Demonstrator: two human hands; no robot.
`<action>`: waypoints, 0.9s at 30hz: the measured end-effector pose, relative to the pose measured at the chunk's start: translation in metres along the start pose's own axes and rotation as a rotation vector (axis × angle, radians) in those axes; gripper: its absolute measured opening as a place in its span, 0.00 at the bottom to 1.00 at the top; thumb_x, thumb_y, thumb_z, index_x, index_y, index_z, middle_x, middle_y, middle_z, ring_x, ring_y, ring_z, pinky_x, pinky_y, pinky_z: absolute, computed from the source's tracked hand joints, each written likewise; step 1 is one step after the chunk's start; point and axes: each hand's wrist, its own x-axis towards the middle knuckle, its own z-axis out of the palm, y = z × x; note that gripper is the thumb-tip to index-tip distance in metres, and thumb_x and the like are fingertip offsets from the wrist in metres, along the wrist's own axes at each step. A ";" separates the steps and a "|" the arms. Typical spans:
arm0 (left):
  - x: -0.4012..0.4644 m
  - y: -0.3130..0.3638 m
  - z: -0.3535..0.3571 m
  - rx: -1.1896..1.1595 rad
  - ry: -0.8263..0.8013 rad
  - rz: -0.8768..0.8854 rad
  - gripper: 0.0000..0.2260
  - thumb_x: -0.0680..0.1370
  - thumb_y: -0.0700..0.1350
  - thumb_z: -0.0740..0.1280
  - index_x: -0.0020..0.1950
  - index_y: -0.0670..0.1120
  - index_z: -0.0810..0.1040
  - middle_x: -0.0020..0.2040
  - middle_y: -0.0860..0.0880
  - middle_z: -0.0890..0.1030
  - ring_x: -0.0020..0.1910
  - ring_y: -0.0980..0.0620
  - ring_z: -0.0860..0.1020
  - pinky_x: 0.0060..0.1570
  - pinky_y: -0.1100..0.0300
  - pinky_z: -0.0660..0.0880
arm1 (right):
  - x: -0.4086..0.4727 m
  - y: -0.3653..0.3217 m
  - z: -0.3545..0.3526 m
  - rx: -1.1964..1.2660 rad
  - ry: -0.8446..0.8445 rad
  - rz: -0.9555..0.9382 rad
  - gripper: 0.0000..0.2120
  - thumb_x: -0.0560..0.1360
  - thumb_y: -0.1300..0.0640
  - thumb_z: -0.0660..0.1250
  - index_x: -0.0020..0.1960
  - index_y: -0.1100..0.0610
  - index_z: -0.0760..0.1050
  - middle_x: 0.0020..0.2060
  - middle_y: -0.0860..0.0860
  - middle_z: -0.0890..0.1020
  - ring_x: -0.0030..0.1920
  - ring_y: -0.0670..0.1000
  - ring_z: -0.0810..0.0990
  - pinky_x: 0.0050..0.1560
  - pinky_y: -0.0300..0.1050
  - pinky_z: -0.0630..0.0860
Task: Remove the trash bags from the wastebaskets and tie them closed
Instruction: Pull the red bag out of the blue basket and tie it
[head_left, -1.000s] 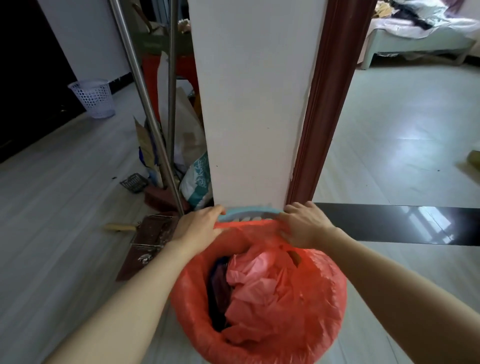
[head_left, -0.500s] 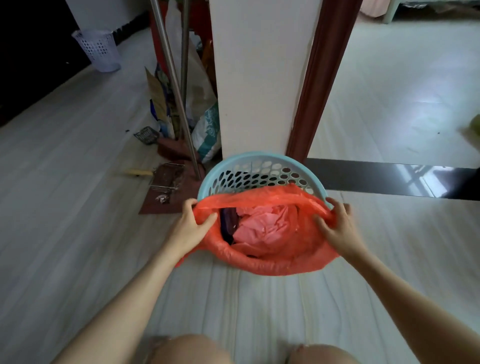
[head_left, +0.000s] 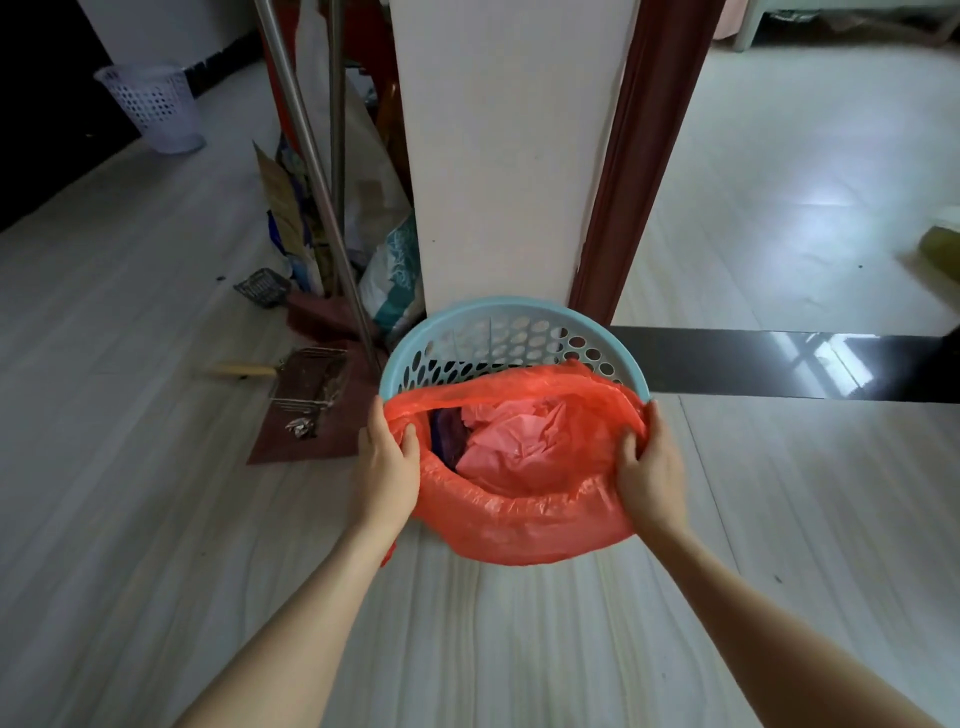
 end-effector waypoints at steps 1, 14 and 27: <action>0.006 0.003 0.002 0.010 0.019 0.003 0.23 0.80 0.44 0.58 0.74 0.41 0.57 0.71 0.38 0.66 0.69 0.40 0.67 0.64 0.52 0.65 | 0.006 -0.002 0.002 -0.050 -0.005 0.037 0.22 0.78 0.51 0.52 0.71 0.54 0.59 0.63 0.58 0.76 0.60 0.61 0.76 0.60 0.58 0.73; 0.046 0.039 -0.045 0.415 -0.310 -0.071 0.16 0.73 0.53 0.68 0.52 0.42 0.77 0.51 0.42 0.81 0.53 0.42 0.80 0.50 0.55 0.74 | 0.027 -0.041 -0.051 -0.346 -0.297 0.149 0.15 0.73 0.53 0.61 0.46 0.64 0.77 0.38 0.59 0.79 0.40 0.59 0.79 0.40 0.48 0.73; 0.034 0.182 -0.099 -0.289 -0.072 0.276 0.17 0.79 0.35 0.57 0.66 0.45 0.69 0.64 0.44 0.75 0.63 0.47 0.72 0.59 0.63 0.66 | 0.045 -0.211 -0.093 0.506 -0.208 -0.159 0.15 0.74 0.67 0.56 0.40 0.51 0.76 0.36 0.53 0.76 0.36 0.49 0.73 0.40 0.46 0.71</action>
